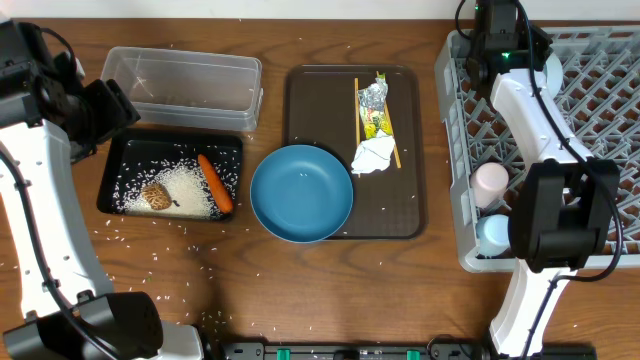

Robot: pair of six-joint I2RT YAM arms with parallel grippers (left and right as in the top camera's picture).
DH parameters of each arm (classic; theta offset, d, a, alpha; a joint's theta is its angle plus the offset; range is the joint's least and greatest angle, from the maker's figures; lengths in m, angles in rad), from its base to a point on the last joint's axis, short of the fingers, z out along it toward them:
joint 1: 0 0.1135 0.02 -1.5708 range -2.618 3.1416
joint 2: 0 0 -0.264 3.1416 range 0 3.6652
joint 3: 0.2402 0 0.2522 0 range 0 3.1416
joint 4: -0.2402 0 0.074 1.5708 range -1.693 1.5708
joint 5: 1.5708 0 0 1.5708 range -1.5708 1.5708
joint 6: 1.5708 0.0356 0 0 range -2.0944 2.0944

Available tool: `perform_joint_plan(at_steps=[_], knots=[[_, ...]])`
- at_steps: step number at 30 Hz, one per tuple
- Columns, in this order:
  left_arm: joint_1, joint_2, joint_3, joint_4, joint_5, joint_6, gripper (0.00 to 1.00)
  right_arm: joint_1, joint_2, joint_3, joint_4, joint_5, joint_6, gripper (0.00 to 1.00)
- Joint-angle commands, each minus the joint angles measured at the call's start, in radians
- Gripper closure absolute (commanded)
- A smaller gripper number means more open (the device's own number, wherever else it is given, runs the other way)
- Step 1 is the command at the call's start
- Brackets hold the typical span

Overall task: Sort waste into correct bins and load items into the dishwasher rack
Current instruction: 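Lower the light blue bowl into the back of the rack, tilting it upright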

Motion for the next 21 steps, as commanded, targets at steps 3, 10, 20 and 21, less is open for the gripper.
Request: perform_joint_plan(at_steps=[3,10,20,21], knots=[[0.002,0.011,-0.006,0.001,0.002,-0.014,0.28,-0.008,0.008,0.009,0.008,0.008,-0.058,0.99],[0.002,0.011,-0.006,0.0,0.015,-0.013,0.28,-0.008,0.008,0.009,0.142,0.068,-0.174,0.99],[0.002,0.011,-0.006,0.0,0.032,-0.013,0.28,-0.01,0.008,0.008,0.08,0.063,-0.131,0.99],[0.002,0.011,-0.006,0.0,0.032,-0.013,0.27,-0.011,0.008,0.008,0.072,0.063,-0.124,0.99]])
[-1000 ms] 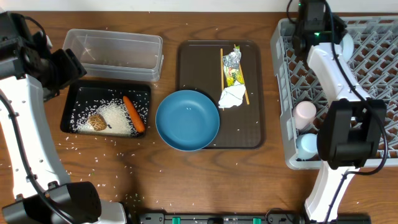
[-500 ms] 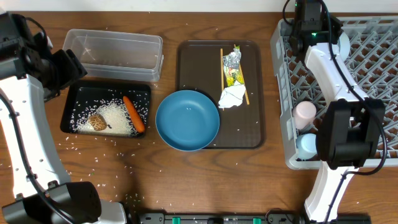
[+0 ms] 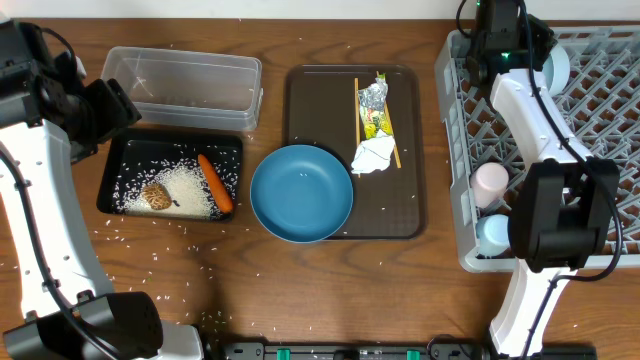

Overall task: Sort waste into correct bins and load items into the dishwasher rack
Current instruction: 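Lower the light blue bowl into the back of the rack, tilting it upright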

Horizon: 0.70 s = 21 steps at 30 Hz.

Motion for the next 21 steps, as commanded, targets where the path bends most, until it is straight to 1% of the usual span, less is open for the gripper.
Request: perform_joint_plan(at_steps=[1,8,21], knots=[[0.002,0.011,-0.006,-0.001,0.013,-0.013,0.27,-0.012,0.008,0.008,-0.016,0.024,0.019,0.99],[0.002,0.011,-0.006,0.0,0.013,-0.013,0.28,-0.026,0.009,0.007,-0.079,-0.005,0.077,0.99],[0.002,0.011,-0.006,0.0,0.013,-0.014,0.28,-0.056,0.009,0.007,-0.063,0.011,0.084,0.99]])
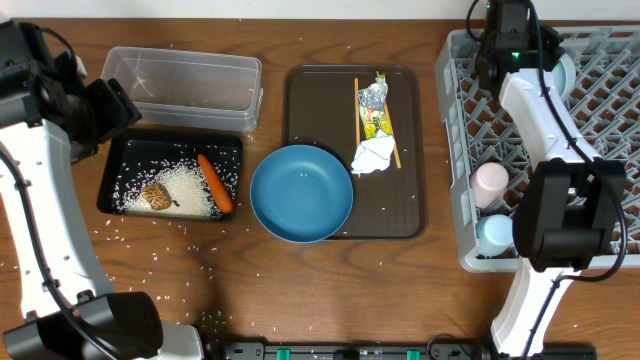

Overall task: Sort waste into correct bins and load items into the dishwasher rack
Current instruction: 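Lower the light blue bowl into the back of the rack, tilting it upright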

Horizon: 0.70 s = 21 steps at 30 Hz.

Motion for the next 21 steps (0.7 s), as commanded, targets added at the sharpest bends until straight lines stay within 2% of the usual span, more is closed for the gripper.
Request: perform_joint_plan(at_steps=[1,7,15,18,21], knots=[[0.002,0.011,-0.006,0.0,0.005,-0.013,0.27,-0.014,0.009,0.007,0.002,0.023,0.023,0.99],[0.002,0.011,-0.006,0.0,0.005,-0.014,0.28,-0.002,0.009,0.007,-0.007,0.027,0.038,0.99],[0.002,0.011,-0.006,0.0,0.024,-0.013,0.28,0.028,0.009,-0.013,-0.082,0.03,0.135,0.99],[0.002,0.011,-0.006,0.0,0.024,-0.013,0.27,0.024,0.009,-0.03,-0.037,0.082,0.135,0.99],[0.002,0.011,-0.006,0.0,0.024,-0.013,0.28,0.008,0.009,-0.032,0.086,0.18,0.096,0.99]])
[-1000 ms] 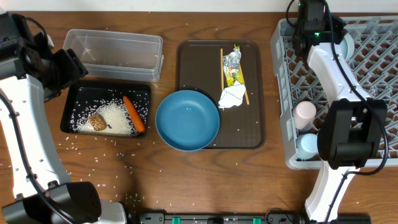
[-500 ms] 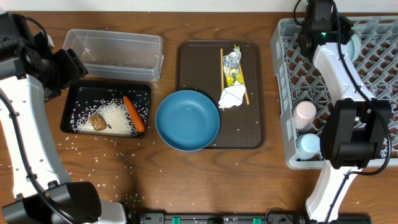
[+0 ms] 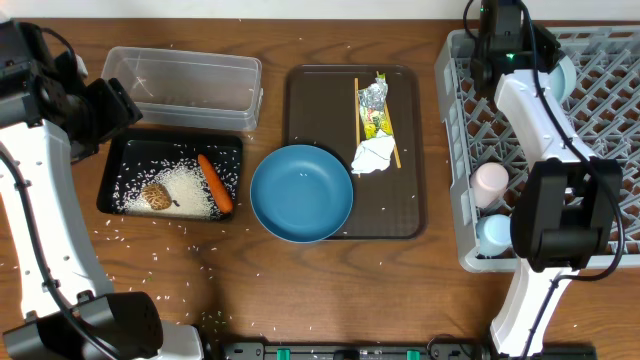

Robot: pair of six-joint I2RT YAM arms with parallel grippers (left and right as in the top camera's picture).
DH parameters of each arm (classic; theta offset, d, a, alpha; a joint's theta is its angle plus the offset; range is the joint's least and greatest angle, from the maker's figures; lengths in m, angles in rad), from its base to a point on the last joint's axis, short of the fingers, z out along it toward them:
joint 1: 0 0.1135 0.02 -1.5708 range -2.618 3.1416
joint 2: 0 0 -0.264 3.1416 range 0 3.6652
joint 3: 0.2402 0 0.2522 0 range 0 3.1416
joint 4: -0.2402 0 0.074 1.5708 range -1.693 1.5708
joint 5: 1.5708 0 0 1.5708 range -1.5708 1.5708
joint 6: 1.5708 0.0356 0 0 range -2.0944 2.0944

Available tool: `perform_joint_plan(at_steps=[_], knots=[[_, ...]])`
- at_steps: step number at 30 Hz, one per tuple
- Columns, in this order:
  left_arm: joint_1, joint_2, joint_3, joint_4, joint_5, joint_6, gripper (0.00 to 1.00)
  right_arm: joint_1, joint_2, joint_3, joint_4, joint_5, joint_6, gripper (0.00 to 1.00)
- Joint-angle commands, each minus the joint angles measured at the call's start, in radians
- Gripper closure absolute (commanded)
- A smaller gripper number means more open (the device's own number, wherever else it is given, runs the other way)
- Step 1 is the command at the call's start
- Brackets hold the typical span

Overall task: Sort waste into correct bins and load items into the dishwasher rack
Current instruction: 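Lower the light blue bowl into the back of the rack, tilting it upright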

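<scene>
A blue plate overlaps the left edge of the brown tray. On that tray lie chopsticks, a foil wrapper and a crumpled white napkin. The grey dishwasher rack at the right holds a pink cup, a light blue cup and a pale dish. My right gripper is over the rack's far left corner, beside the pale dish, its fingers hidden under the wrist. My left gripper hovers by the clear bin's left end.
A clear plastic bin stands at the back left. In front of it a black tray holds rice, a carrot and a brown lump. Rice grains are scattered over the wood table.
My right arm has shifted slightly to the left over the rack's far corner. Everything else is where it was.
My right arm stayed over the rack's far left corner by the pale dish, a little further right 0.7 s ago, now slightly back left. The left arm, the plate and the waste on the tray have not moved.
</scene>
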Motion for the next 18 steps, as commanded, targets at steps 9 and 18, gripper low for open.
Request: perform_joint_plan(at_steps=[9,18], knots=[[0.002,0.011,-0.006,-0.001,0.01,-0.013,0.27,-0.022,0.009,-0.008,0.287,0.138,-0.193,0.99],[0.002,0.011,-0.006,-0.001,0.01,-0.013,0.27,-0.041,0.009,-0.008,0.286,0.109,-0.182,0.99]])
